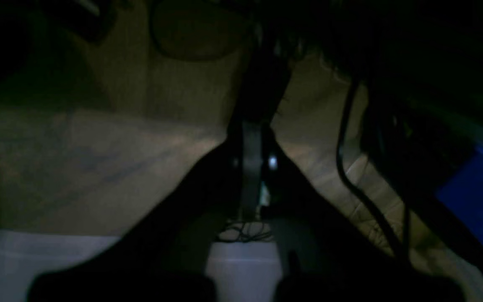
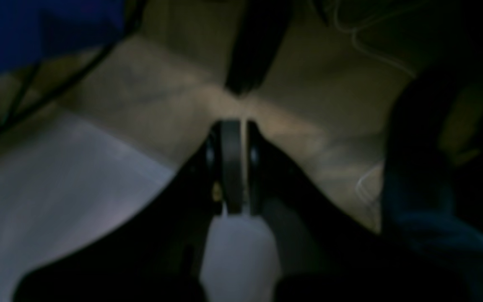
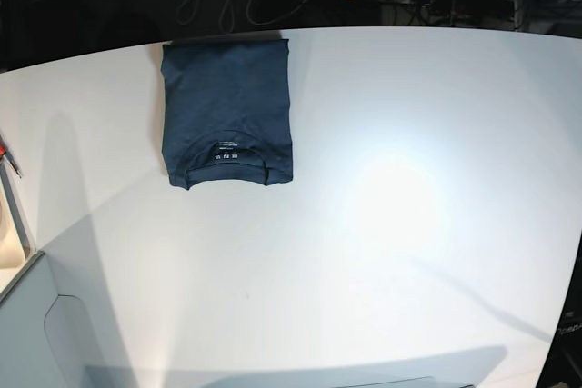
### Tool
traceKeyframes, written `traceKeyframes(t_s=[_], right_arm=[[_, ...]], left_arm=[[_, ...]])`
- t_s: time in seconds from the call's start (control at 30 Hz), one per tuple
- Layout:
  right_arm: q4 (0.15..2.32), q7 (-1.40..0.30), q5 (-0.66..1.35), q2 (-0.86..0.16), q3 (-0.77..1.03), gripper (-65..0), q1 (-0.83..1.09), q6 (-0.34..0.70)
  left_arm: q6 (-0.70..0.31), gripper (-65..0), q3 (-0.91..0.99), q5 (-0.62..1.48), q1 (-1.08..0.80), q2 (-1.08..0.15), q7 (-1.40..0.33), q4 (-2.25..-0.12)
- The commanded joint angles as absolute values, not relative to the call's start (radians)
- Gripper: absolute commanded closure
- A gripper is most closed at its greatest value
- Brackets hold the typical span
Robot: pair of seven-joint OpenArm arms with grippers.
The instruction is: Fold the T-shirt properly
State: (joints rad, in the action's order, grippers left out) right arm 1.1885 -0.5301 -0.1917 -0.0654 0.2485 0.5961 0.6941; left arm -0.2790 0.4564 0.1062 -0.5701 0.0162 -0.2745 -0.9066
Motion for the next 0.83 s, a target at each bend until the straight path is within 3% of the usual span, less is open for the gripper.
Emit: traceKeyframes(t_s=[0.0,0.13,0.23,0.43,0.67,0.8], right_arm=[[1.139,-0.504,-0.185,-0.073,0.236,0.0,0.588,0.698],[0.901,-0.403,-0.185,-0.077,0.232,0.0,0.499,0.698],[0.766,-0.274,-0.185,-0.074,0.229,0.0,0.473,0.596],[0.572,0.047,-0.185,-0.025,0.223,0.0,0.443,0.223],[0.384,0.246,-0.185,0.008,0.082,0.0,0.369,-0.219],[0.354,0.306,-0.185,0.018,-0.004,0.0,0.363,-0.398]], left_arm=[[-0.285,0.0,0.455,0.105,-0.567,-0.001,-0.252,-0.839],[-0.283,0.0,0.364,0.105,-0.452,-0.073,-0.114,-0.495],[-0.283,0.0,0.257,0.11,-0.387,-0.113,-0.016,-0.331],[-0.277,0.0,0.173,0.107,-0.371,-0.134,0.004,-0.302],[-0.275,0.0,0.077,0.107,-0.357,-0.134,0.007,-0.297],[-0.275,0.0,0.05,0.107,-0.343,-0.128,0.007,-0.3]])
